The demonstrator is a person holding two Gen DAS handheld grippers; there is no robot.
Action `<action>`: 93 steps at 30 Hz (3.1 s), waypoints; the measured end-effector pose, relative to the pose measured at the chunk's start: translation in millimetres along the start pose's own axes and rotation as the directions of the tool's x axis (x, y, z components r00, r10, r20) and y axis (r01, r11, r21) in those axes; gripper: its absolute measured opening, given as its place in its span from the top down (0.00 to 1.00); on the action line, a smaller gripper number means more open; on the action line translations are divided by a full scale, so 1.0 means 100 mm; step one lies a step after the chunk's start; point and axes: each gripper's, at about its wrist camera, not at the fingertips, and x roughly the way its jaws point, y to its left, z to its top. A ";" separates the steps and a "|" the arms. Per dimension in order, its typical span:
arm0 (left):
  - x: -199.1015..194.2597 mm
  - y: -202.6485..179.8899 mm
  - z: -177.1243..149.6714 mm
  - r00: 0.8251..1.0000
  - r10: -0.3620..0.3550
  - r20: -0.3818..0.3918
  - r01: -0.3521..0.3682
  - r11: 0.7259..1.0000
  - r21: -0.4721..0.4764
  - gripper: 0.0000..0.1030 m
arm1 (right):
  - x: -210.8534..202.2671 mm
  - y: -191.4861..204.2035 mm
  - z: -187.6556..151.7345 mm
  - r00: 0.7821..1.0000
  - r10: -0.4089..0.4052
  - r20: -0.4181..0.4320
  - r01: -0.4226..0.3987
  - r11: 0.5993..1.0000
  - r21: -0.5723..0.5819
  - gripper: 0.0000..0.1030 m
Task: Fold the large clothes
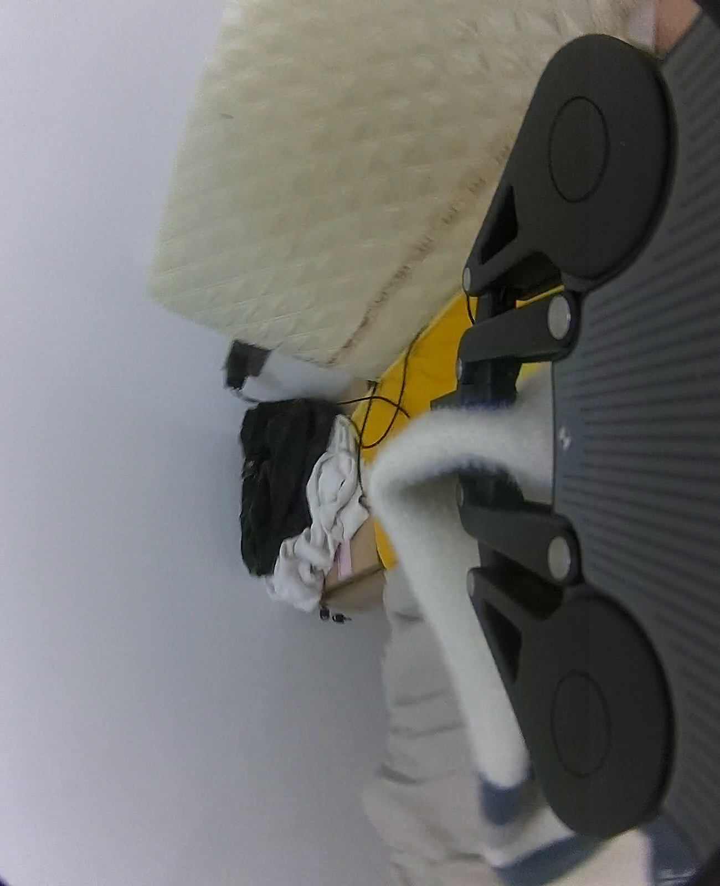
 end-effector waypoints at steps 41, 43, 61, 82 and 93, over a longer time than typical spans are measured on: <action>0.30 -0.07 0.00 0.999 0.018 -0.029 -0.017 1.000 0.011 0.08 | 1.11 -1.54 -0.34 0.955 -0.123 -0.271 0.118 0.992 -0.035 0.31; 0.32 -0.13 0.00 0.999 0.023 -0.027 -0.022 0.999 0.035 0.08 | 1.05 -1.51 -0.43 0.956 -0.086 -0.282 0.080 0.996 -0.030 0.31; -0.33 -0.31 -0.07 0.994 -0.102 0.048 0.095 0.988 0.124 0.08 | -0.82 -0.02 -0.81 0.868 0.428 -0.250 -0.394 0.902 0.177 0.31; -0.58 -1.04 -0.73 0.912 -0.381 -0.150 0.407 0.886 0.224 0.21 | -2.85 -0.07 -2.44 0.790 0.586 -0.181 -0.469 0.767 0.439 0.30; -0.11 -1.99 -1.28 0.894 -0.360 -0.269 0.448 0.754 0.480 0.39 | -2.63 -0.34 -2.50 0.810 0.581 -0.080 -0.466 0.721 0.512 0.30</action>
